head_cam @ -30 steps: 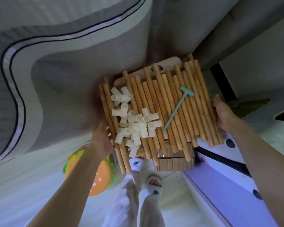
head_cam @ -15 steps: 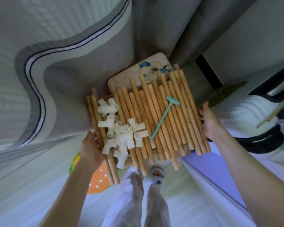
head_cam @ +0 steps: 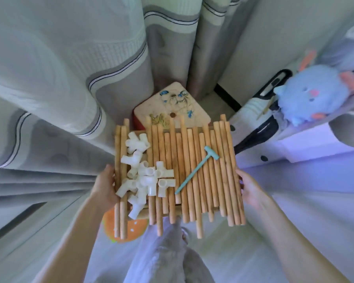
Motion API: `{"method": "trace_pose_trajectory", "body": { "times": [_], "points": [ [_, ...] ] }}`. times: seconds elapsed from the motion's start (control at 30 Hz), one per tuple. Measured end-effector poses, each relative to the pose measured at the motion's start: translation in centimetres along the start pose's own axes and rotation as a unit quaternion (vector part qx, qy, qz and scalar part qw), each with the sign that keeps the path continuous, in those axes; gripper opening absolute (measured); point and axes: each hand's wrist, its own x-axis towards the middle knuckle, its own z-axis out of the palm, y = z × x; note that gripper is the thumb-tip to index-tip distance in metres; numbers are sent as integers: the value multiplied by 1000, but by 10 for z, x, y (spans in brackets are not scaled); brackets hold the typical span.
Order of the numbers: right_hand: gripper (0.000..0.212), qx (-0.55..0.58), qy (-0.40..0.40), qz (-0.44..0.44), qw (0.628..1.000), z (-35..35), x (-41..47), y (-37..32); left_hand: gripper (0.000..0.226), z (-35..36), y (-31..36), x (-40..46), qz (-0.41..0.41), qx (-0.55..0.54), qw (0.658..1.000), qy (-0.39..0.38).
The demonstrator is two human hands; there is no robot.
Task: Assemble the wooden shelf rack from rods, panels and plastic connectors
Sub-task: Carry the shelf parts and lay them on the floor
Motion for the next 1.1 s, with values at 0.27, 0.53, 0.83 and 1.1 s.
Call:
{"method": "trace_pose_trajectory", "body": {
  "times": [0.27,0.53,0.83,1.1],
  "points": [
    [18,93,24,-2,995,-56,-80,91,46,-22,-38,-71,1,88,993,-80],
    [23,224,74,39,971,-95,-139,199,41,-17,-65,-95,-15,263,952,-159],
    [24,387,161,63,906,-121,-204,331,47,12,-131,-111,-53,429,867,-248],
    [28,526,220,98,816,-162,-257,439,38,56,-240,-143,-56,578,766,-276]
  ]
}}
